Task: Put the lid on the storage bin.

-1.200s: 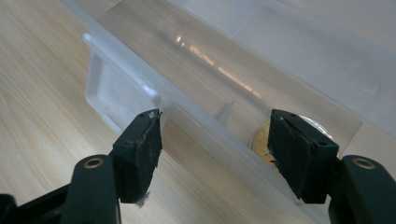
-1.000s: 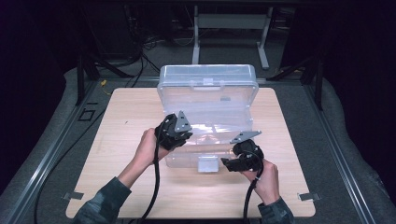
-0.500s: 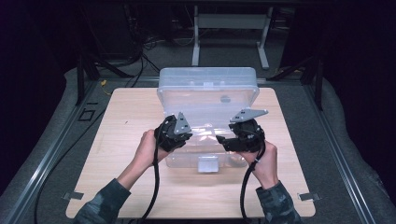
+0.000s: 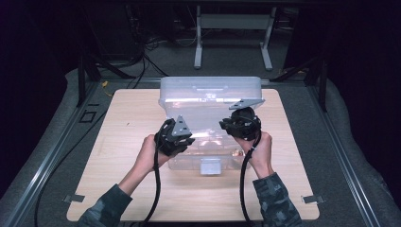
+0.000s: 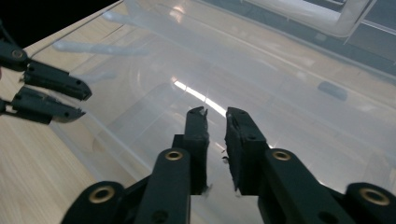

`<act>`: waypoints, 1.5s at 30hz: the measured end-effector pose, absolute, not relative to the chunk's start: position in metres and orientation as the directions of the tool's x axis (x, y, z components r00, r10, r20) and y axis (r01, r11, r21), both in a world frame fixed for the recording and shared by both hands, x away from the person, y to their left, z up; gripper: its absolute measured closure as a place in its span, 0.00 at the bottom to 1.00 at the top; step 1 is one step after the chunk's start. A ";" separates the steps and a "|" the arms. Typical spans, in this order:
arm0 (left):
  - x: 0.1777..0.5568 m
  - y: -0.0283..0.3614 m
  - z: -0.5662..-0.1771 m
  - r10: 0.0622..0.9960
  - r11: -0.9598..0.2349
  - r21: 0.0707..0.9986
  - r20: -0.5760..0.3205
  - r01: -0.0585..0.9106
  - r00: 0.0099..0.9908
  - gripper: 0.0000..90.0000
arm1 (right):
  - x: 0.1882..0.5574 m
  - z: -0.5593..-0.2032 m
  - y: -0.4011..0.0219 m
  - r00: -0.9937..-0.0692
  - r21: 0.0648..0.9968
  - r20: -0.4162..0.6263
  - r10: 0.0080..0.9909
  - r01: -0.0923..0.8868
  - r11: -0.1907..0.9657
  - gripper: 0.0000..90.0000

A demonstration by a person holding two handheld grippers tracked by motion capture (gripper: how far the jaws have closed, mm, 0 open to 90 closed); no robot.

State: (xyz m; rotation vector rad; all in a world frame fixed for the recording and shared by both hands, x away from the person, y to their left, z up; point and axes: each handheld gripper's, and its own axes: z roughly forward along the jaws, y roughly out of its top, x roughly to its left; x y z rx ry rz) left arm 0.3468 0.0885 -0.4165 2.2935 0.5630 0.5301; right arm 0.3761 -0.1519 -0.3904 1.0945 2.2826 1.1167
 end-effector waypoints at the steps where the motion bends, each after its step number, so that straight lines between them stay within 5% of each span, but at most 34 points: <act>1: 0.345 0.088 -0.419 0.534 -0.653 0.716 0.205 0.246 0.820 0.86 | 0.376 -0.390 -0.152 -0.624 0.793 0.010 0.781 0.481 0.374 0.93; 10: 0.337 0.089 -0.431 0.555 -0.644 0.709 0.172 0.289 0.814 0.80 | 0.365 -0.398 -0.151 -0.609 0.779 0.009 0.793 0.502 0.376 1.00; 17: 0.330 0.100 -0.426 0.574 -0.631 0.707 0.150 0.318 0.805 0.57 | 0.362 -0.401 -0.148 -0.610 0.776 -0.001 0.793 0.499 0.385 1.00; 26: 0.317 0.124 -0.418 0.596 -0.603 0.724 0.130 0.335 0.792 0.40 | 0.358 -0.403 -0.148 -0.607 0.772 -0.017 0.795 0.497 0.396 1.00; 45: 0.285 0.194 -0.442 0.727 -0.553 0.719 0.170 0.420 0.666 0.21 | 0.340 -0.406 -0.155 -0.595 0.771 -0.027 0.803 0.499 0.396 1.00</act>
